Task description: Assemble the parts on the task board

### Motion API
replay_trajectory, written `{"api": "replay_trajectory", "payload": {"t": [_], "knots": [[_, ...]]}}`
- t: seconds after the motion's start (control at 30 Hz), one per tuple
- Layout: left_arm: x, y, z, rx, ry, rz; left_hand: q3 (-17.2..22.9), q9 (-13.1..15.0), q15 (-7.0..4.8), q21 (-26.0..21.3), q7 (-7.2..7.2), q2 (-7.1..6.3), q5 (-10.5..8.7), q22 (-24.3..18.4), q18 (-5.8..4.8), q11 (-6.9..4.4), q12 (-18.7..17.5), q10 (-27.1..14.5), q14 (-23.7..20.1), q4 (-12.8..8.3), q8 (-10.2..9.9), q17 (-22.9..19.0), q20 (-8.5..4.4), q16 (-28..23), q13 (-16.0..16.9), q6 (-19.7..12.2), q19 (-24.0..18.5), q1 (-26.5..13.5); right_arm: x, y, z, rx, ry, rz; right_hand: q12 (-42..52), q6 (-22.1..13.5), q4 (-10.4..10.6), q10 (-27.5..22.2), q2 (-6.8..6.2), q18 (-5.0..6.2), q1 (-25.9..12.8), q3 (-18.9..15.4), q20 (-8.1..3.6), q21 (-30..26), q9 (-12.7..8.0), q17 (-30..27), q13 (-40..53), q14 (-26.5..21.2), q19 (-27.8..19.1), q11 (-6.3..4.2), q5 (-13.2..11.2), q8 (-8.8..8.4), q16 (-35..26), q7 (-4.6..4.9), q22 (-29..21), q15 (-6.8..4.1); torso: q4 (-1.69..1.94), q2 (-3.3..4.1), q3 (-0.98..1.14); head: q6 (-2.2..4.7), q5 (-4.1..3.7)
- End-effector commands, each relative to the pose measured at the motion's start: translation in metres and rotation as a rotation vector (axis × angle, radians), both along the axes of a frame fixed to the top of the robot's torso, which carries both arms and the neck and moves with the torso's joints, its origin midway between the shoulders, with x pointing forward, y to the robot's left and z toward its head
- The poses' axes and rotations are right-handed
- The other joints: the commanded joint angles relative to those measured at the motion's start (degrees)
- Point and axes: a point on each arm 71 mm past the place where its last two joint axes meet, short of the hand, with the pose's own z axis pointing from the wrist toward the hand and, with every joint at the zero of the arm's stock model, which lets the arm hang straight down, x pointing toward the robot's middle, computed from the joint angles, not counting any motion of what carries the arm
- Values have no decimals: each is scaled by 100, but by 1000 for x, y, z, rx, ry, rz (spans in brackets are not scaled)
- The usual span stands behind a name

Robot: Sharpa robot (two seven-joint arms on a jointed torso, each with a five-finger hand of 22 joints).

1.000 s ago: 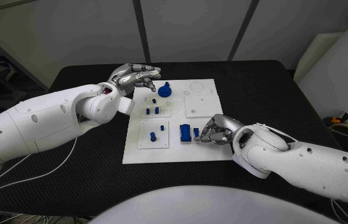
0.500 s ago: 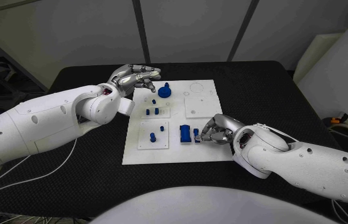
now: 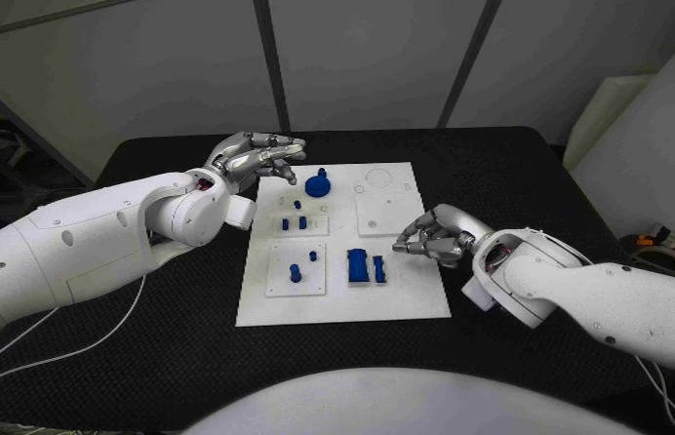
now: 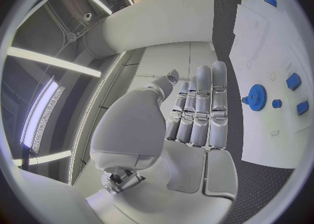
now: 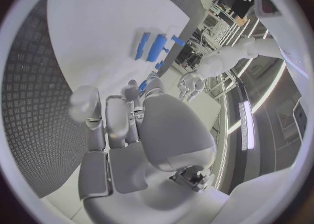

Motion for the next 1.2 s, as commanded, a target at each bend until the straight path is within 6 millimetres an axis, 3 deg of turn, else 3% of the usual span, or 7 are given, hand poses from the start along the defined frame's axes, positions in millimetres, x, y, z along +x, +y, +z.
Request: {"api": "replay_trajectory", "payload": {"t": [0.03,0.7,0.73,1.07,1.13,1.17,1.2], "knots": [[4,4,1,-5,-30,39,-69,-10,18,-121,-28,-11,-7,-56,-46,-7,47,16,-181,29,20,-78,19,-138,9,-40,-151,-114,16,-8,7,343,42,-107,-1058,-111,-119,-672,159,300,339,126,57,-1489,-26,-1235,-770,-497,-876,75,-97,-65,-1304,66,-1519,59,-13,-124,-50,67,4],[33,12,-21,-27,-60,307,-945,-106,644,-2446,-121,245,2,-1856,-37,251,-568,-537,-1675,190,-176,-1721,806,-3190,-323,-363,-2176,-33,106,-35,10,624,-54,-307,-4099,-277,20,-567,123,377,1117,622,878,-5579,-1099,-4760,-5359,-2121,-1742,601,-626,-520,-6276,392,-4647,854,-78,-375,-101,656,18],[32,7,-23,-9,-32,232,-1328,-491,378,-2846,-417,589,-263,-2608,-529,-42,-797,-2136,-3124,298,-671,-2031,310,-3538,-691,-1939,-3425,-2291,104,-37,6,562,-36,-333,-4291,-1855,-357,-2380,-366,32,-1631,841,497,-5811,-1361,-5213,-5518,-3970,-3462,322,-913,-878,-6423,67,-5019,643,-88,-361,-103,607,29],[22,-9,-17,8,-59,260,-1613,-491,205,-2846,-592,589,-263,-3162,-532,-220,-1370,-3247,-4061,298,-671,-2276,16,-3830,-691,-3032,-4251,-3811,93,-24,20,647,-90,-369,-4811,-2953,-613,-3600,-366,-100,-3490,1402,246,-6058,-1597,-5623,-6045,-5172,-4551,189,-1139,-878,-6908,-153,-5359,197,103,-283,-42,900,-59],[17,-16,-15,15,-70,271,-1668,-491,169,-2846,-632,589,-263,-3266,-535,-259,-1370,-3465,-4254,298,-671,-2320,-48,-3880,-691,-3247,-4417,-4116,87,-19,26,679,-110,-387,-4811,-3163,-668,-3839,-366,-128,-3851,1402,196,-6486,-1632,-5685,-6045,-5413,-4774,-225,-1176,-878,-6908,-197,-5412,197,185,-250,-16,1025,-97],[14,-19,-13,19,-77,278,-1690,-491,-238,-2846,-647,589,-263,-3312,-537,-275,-1370,-3563,-4339,298,-671,-2340,-78,-3900,-691,-3344,-4490,-4251,84,-16,29,695,-121,-397,-4811,-3258,-690,-3947,-366,-128,-4015,1402,174,-6486,-1650,-5712,-6045,-5523,-4876,-225,-1195,-878,-6908,-217,-5436,197,226,-233,-2,1088,-115],[10,-25,-11,27,-88,289,-1722,-491,-238,-2846,-1064,589,-263,-3373,-537,-690,-1370,-3690,-4449,298,-671,-2364,-115,-3929,-691,-3469,-4587,-4429,79,-12,34,720,-136,-414,-4811,-3390,-721,-4097,-366,-190,-4239,1402,142,-6486,-2058,-5751,-6045,-5674,-5014,-225,-1221,-878,-6908,-244,-5467,197,282,-210,16,1173,-141]]}}
